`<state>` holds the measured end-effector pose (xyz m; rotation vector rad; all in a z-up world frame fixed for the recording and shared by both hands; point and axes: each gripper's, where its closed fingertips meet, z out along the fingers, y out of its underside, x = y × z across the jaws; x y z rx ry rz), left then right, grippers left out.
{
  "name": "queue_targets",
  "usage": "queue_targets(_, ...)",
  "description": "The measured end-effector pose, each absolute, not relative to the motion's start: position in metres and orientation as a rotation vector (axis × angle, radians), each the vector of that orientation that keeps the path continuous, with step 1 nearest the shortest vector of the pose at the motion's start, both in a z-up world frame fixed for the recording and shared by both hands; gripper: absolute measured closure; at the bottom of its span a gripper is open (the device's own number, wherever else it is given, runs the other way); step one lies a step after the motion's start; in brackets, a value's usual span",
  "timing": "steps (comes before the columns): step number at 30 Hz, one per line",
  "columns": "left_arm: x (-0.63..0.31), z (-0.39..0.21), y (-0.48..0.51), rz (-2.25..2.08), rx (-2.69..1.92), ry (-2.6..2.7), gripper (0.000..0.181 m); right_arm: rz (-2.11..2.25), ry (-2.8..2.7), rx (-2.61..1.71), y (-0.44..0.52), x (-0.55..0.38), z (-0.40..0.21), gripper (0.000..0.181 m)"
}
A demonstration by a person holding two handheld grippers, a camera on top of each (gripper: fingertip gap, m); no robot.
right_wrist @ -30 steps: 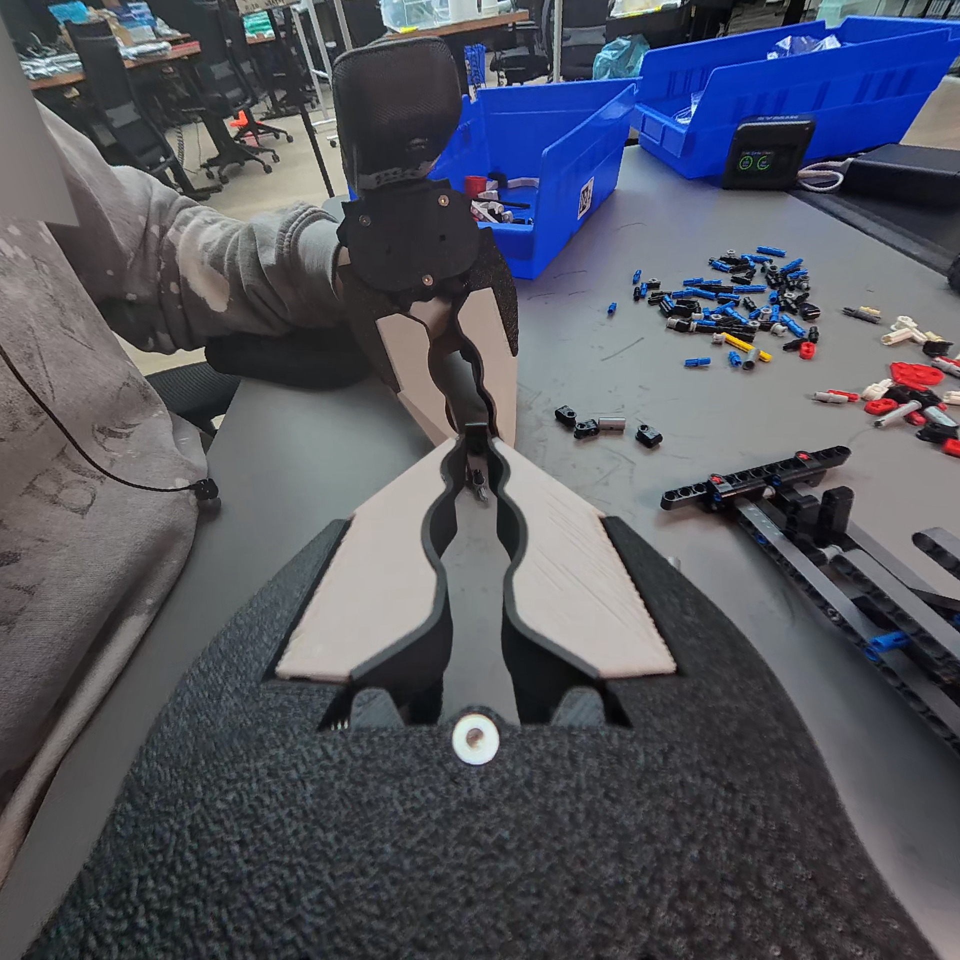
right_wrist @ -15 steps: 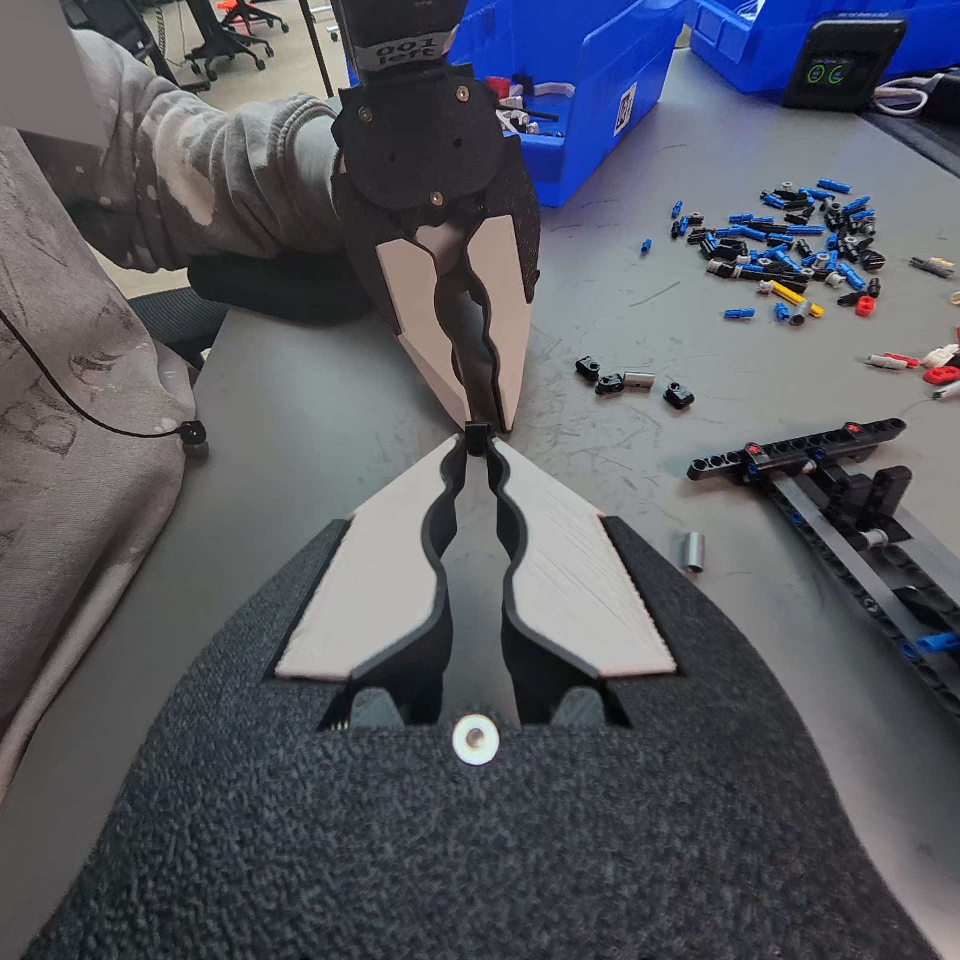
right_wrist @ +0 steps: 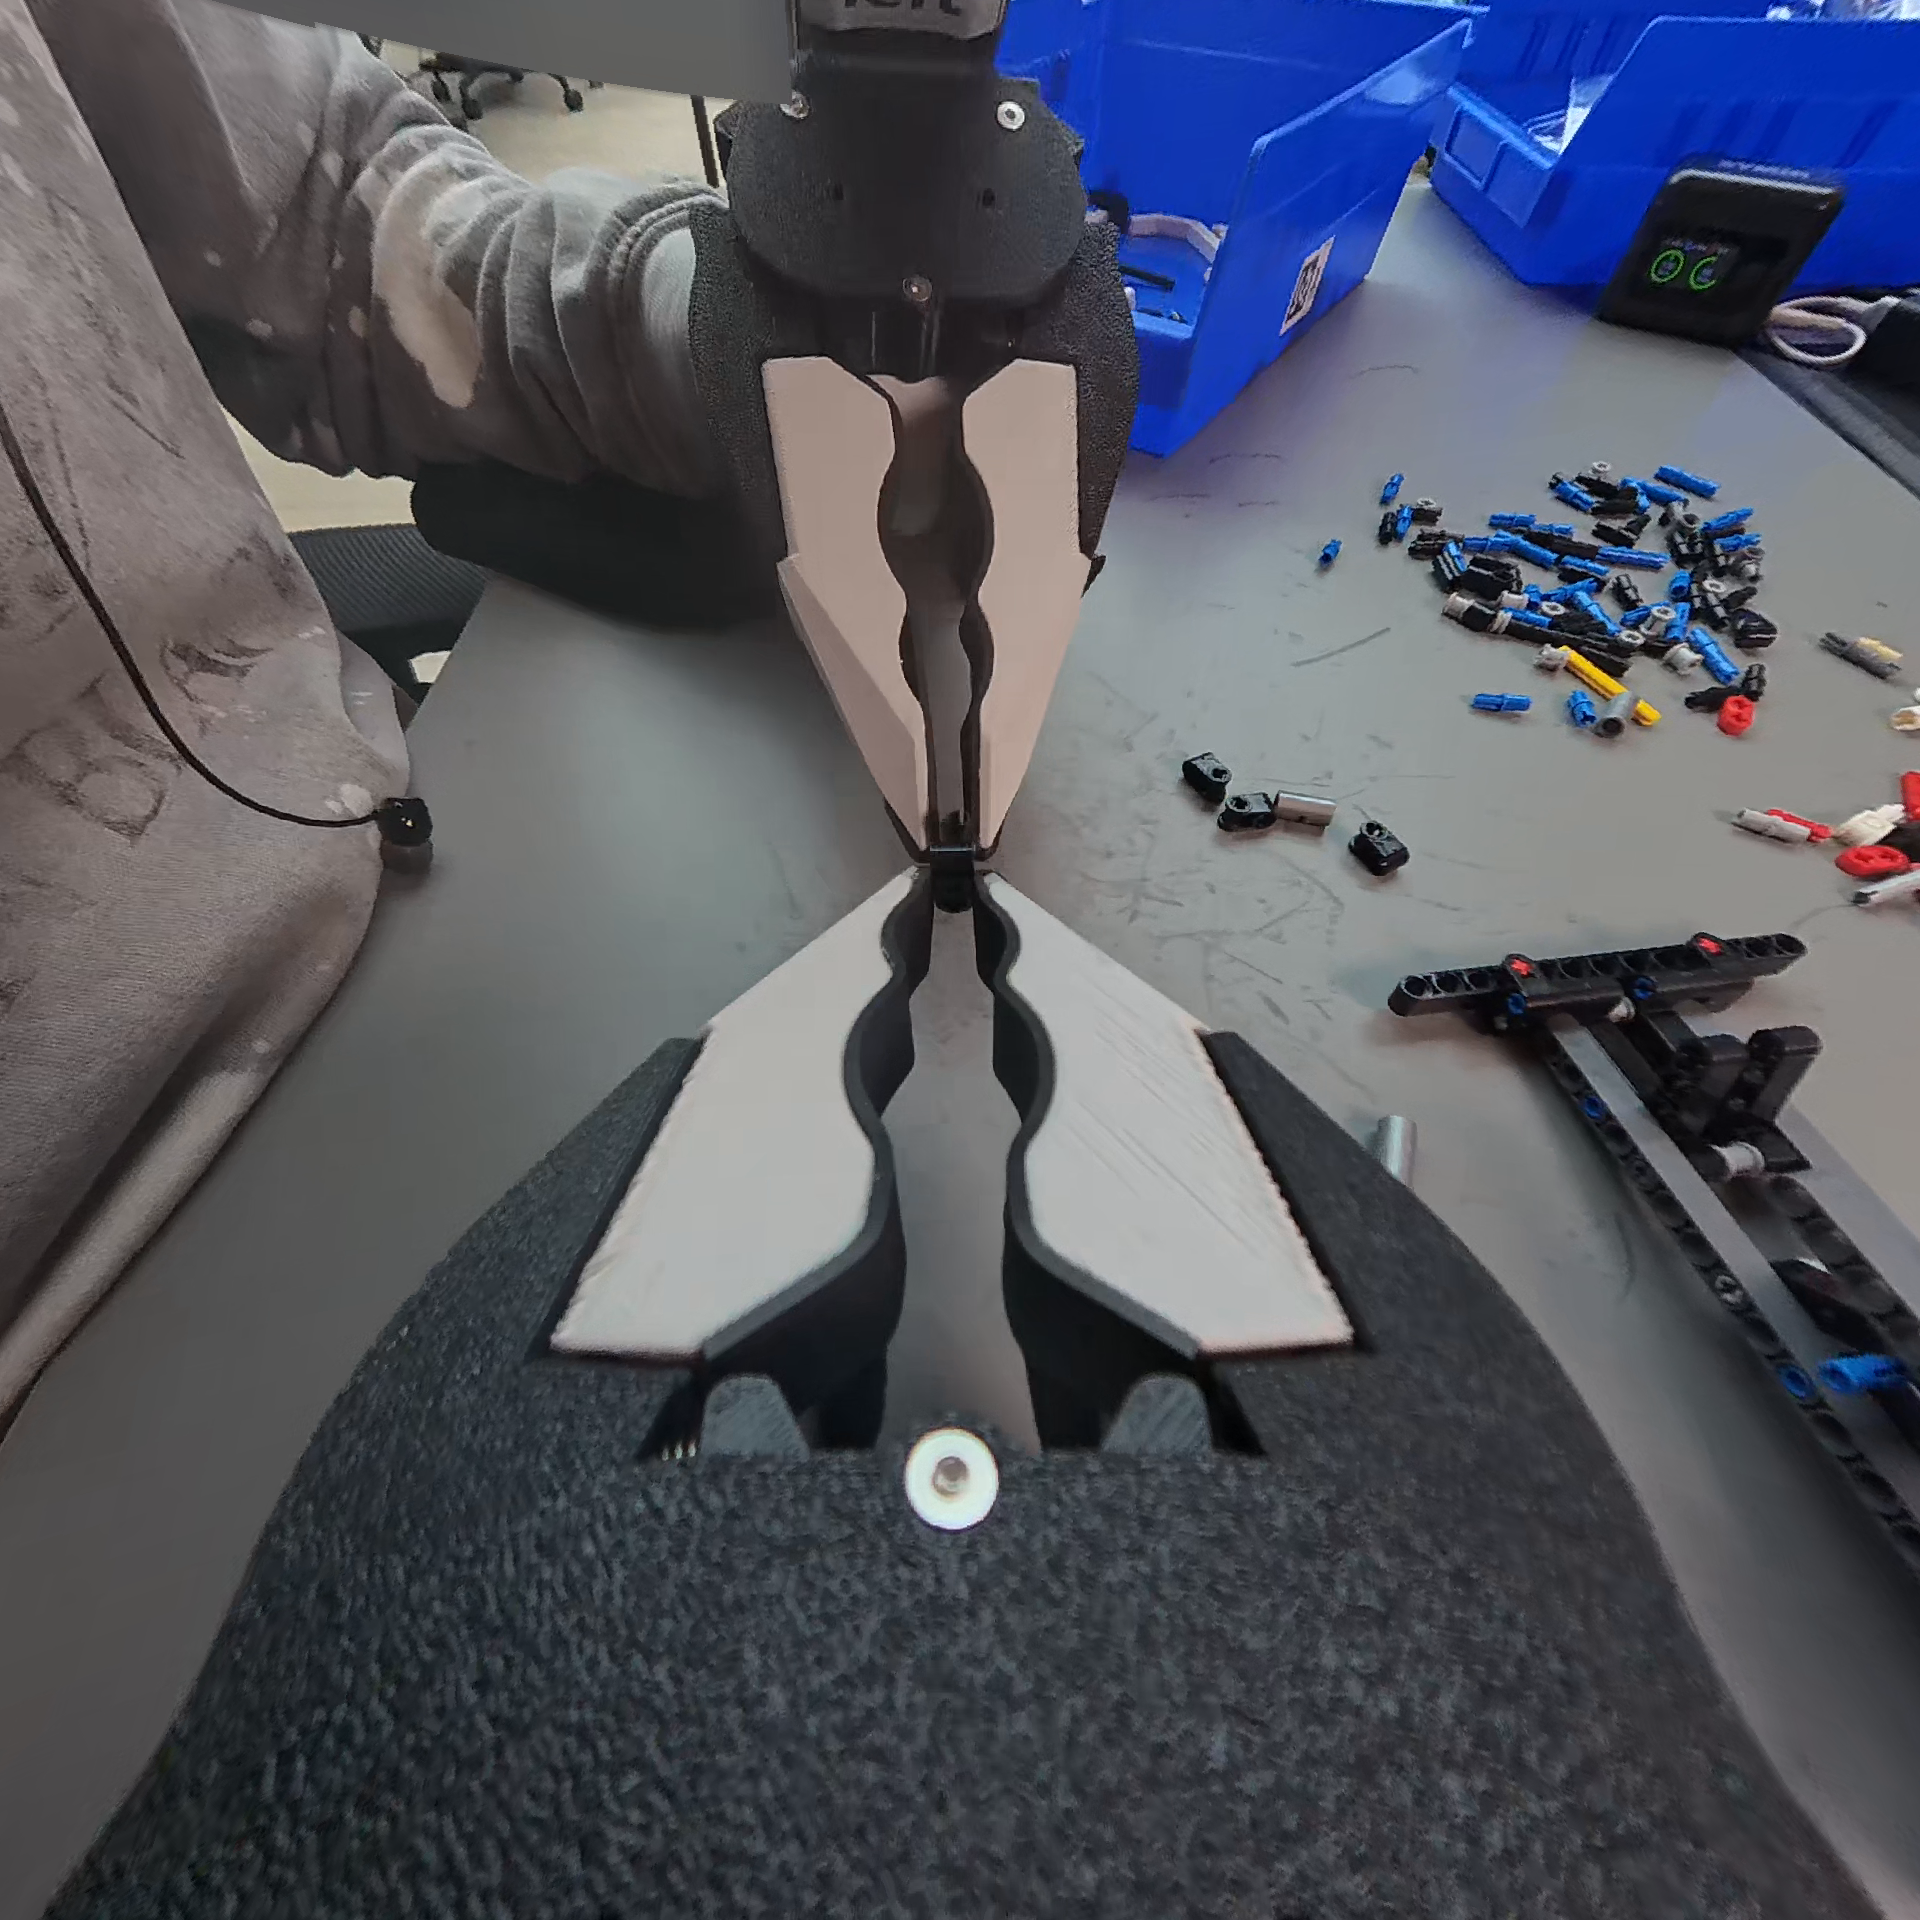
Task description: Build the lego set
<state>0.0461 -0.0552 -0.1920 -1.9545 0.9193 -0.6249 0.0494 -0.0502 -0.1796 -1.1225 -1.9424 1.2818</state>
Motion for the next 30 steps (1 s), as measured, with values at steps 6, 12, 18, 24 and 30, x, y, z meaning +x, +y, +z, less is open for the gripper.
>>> queue_targets(6, 0.043, -0.187, -0.058, -0.635, -1.937, 0.909, 0.173, 1.308, -1.930, -1.121, -0.050, 0.049, -0.177, 0.174)
queue_targets(12, 0.042, -0.185, -0.059, -0.643, -1.932, 0.905, 0.173, 1.269, -1.951, -1.125, -0.050, 0.048, -0.181, 0.174)
queue_targets(18, 0.043, -0.193, -0.061, -0.637, -1.979, 0.925, 0.174, 1.230, -1.991, -1.112, -0.054, 0.049, -0.187, 0.174)
queue_targets(24, 0.045, -0.209, -0.066, -0.623, -2.063, 0.974, 0.174, 1.115, -2.074, -1.085, -0.057, 0.050, -0.200, 0.174)
queue_targets(30, 0.048, -0.224, -0.069, -0.624, -2.142, 1.000, 0.174, 0.982, -2.181, -1.064, -0.060, 0.054, -0.218, 0.174)
